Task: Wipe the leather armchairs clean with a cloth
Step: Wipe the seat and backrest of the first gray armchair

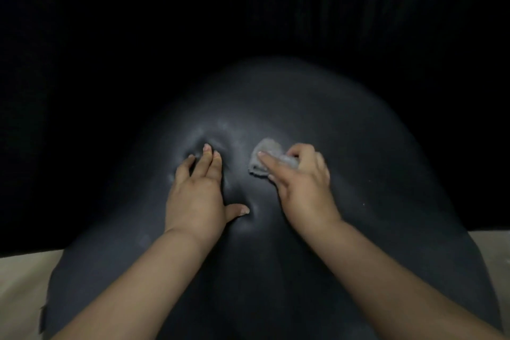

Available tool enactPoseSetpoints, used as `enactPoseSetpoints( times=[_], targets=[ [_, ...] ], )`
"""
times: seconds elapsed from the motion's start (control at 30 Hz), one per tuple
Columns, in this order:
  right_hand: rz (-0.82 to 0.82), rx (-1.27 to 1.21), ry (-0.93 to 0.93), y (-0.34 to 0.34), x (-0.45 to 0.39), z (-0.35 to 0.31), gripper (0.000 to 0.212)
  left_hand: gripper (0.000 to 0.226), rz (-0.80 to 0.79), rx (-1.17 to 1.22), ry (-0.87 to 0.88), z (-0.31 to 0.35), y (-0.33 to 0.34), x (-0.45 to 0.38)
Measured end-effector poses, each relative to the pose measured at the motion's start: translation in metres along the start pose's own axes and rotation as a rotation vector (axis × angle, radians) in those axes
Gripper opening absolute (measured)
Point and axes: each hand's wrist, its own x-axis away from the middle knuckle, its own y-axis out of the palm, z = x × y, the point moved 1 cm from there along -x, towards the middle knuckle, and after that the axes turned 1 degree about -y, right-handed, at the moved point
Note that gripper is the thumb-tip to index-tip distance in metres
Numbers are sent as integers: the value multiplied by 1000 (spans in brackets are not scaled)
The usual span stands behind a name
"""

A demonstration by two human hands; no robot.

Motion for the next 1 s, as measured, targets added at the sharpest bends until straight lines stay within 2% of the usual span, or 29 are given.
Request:
enactPoseSetpoints(
  times=[0.07, 0.17, 0.23, 0.27, 0.33, 0.4, 0.43, 0.5, 0.57, 0.6, 0.67, 0.77, 0.83, 0.93, 1.0],
  targets=[
    [4, 64, -32, -10, -2, 10, 43, 116, 19, -4, -7, 1, 0, 4],
    [227, 67, 230, -34, -12, 46, 36, 111, 52, -22, 22, 3, -2, 9],
    [238, 30, 330, -31, -8, 45, 36, 101, 73, -38, 86, 9, -3, 13],
    [173, 24, 281, -23, -2, 34, 38, 97, 76, -39, 113, 14, -3, 15],
    [-22, 53, 66, -6, 13, 7, 43, 94, 66, -35, 150, 26, 0, 21],
    [-113, 78, -70, -5, 17, 4, 46, 94, 52, -25, 173, 35, 3, 28],
    [-93, 83, -34, -13, 13, 14, 42, 94, 45, -21, 178, 37, 5, 32],
    [44, 89, 164, -34, 6, 48, 32, 95, 38, -16, 175, 37, 8, 39],
    [229, 88, 323, -51, 7, 73, 33, 94, 42, -7, 172, 36, 10, 46],
    [271, 102, 347, -51, 11, 73, 36, 94, 45, -3, 169, 36, 12, 48],
    [251, 76, 300, -38, 19, 57, 42, 93, 52, 8, 155, 41, 14, 52],
    [101, 63, 105, -27, 33, 37, 43, 93, 53, 14, 150, 49, 17, 52],
    [116, 101, 71, -41, 34, 55, 42, 93, 42, 8, 158, 50, 16, 51],
    [271, 96, 366, -71, 40, 101, 37, 91, 28, -2, 177, 45, 14, 50],
    [329, 66, 518, -71, 50, 107, 38, 91, 21, -1, 185, 43, 12, 50]
  ],
)
